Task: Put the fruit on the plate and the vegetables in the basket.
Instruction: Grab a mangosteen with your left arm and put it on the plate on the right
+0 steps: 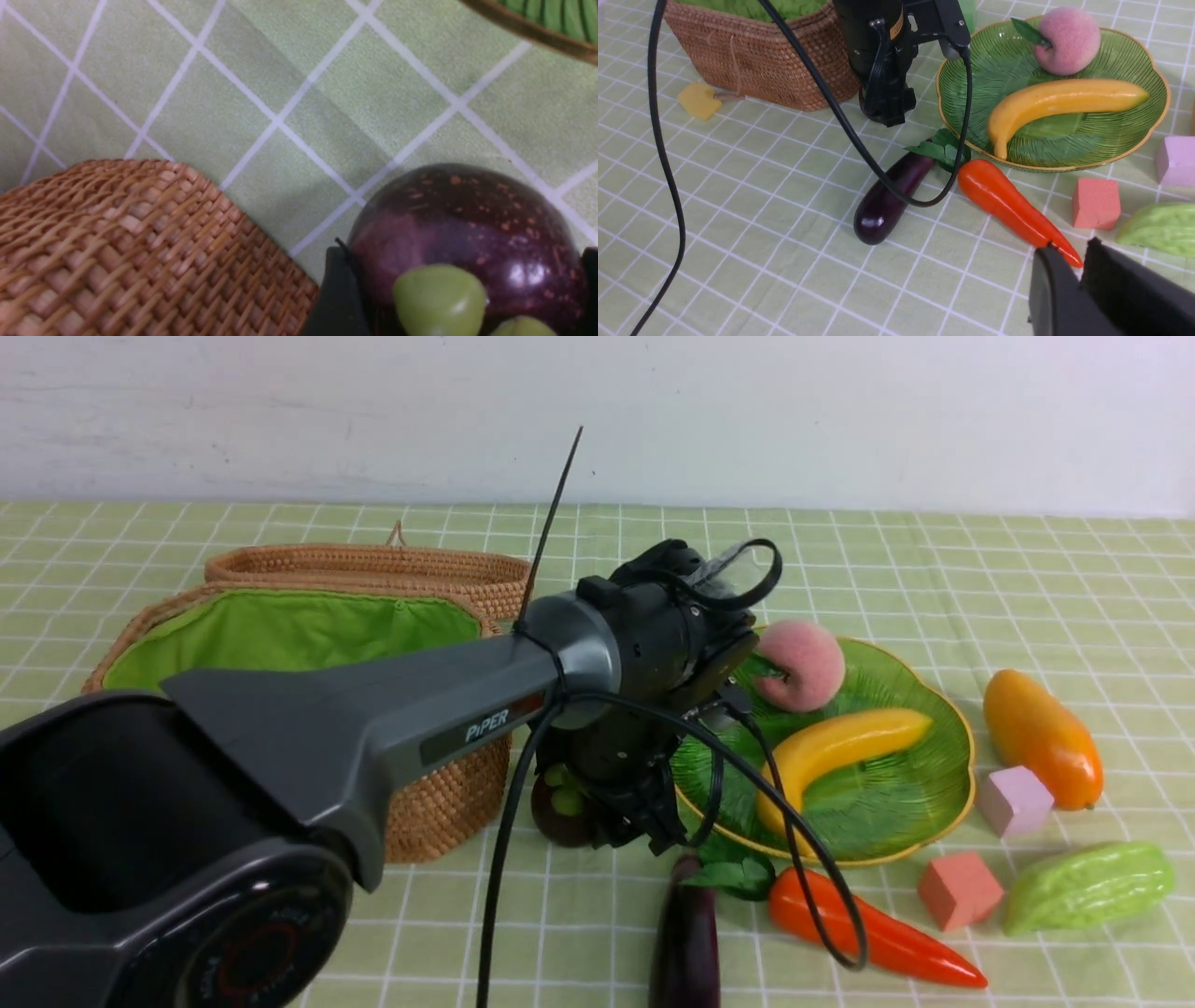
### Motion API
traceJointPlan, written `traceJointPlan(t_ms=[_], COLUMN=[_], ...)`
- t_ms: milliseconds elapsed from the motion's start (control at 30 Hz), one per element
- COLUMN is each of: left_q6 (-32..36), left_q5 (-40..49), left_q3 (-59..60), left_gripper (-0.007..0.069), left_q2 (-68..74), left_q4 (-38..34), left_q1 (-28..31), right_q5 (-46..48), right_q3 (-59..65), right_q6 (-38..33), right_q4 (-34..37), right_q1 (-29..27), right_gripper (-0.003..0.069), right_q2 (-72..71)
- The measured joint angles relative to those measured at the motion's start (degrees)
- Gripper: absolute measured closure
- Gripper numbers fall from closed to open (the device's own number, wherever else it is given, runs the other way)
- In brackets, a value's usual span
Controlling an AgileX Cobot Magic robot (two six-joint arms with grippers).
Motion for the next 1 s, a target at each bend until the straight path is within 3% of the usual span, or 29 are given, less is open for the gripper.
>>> traceJointPlan(t_ms=[367, 567, 633, 767, 1000], left_q6=[0.0, -3.6, -3.8, -4.9, -5.9], left_q5=[3.4, 4.5, 3.6, -6.9, -10.8], left_q3=[-3.4, -14.5, -16.1, -17.2, -17.1], left_gripper=[0.0055, 0.0055, 0.0055, 0.0055, 0.0055], left_q2=[-0.9, -5.8, -6.1, -3.9, 2.0], left_q4=[-0.5, -3.1, -4.9, -12.9, -11.0], left_q1=[-0.1, -2.4, -2.7, -2.9, -2.3], right_q5=[-0.7, -2.3, -2.4, -2.5, 0.5], right_q3=[0.0, 0.0, 0.0, 0.0, 0.0], right_q6=[0.0, -0.1, -0.1, -0.1, -0.1], right_q4=[0.0, 0.5, 0.7, 1.1, 2.3], right_q1=[0.0, 0.0, 0.0, 0.0, 0.0], right_gripper=[0.0554, 0.0554, 0.0554, 0.0554, 0.0554], right_q2=[0.0, 0.0, 0.0, 0.0, 0.0])
